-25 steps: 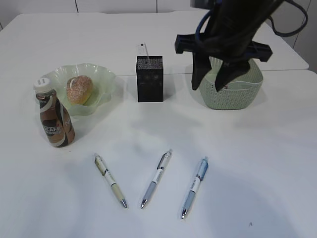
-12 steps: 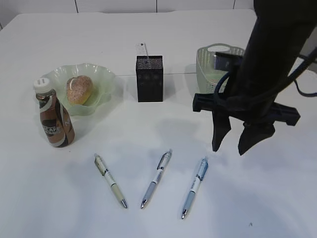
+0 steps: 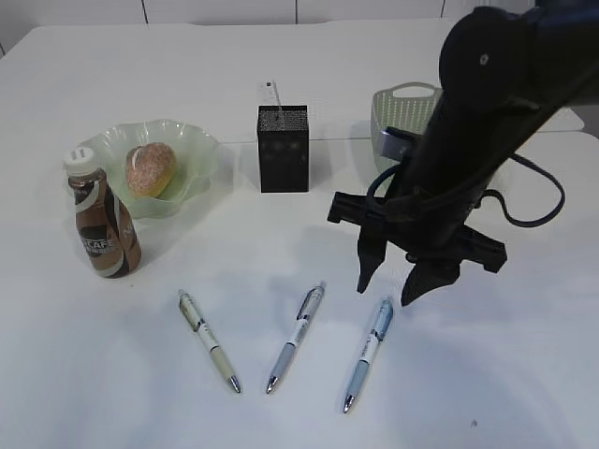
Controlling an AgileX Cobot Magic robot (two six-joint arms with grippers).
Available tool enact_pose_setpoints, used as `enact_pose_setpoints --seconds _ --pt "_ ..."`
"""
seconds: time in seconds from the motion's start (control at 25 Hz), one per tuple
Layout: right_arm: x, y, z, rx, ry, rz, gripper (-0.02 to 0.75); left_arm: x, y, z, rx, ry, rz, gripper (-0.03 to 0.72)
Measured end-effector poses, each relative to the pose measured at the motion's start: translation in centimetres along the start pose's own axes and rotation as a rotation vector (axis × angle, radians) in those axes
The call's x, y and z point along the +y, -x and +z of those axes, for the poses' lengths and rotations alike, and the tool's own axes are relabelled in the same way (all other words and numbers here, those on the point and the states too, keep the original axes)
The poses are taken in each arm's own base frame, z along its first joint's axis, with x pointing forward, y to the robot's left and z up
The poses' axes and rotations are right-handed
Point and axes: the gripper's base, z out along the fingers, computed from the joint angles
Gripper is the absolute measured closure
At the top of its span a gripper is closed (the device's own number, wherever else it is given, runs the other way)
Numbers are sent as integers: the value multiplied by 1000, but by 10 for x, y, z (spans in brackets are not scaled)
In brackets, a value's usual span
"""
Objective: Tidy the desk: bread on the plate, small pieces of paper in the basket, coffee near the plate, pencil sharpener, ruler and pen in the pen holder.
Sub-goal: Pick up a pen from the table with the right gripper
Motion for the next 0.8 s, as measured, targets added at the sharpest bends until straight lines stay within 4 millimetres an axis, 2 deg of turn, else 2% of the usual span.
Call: enact_pose_setpoints --seconds 0.24,0.28,0.56,0.8 --pt "1 8 17 -12 3 58 351 0 0 0 2 -3 -3 341" --pt "0 11 28 -8 -12 80 351 0 0 0 3 -4 -4 340" --pt "-4 15 54 38 -60 107 351 0 0 0 3 -4 -4 341" --pt "-5 17 65 44 -70 114 351 0 0 0 3 -5 -5 340"
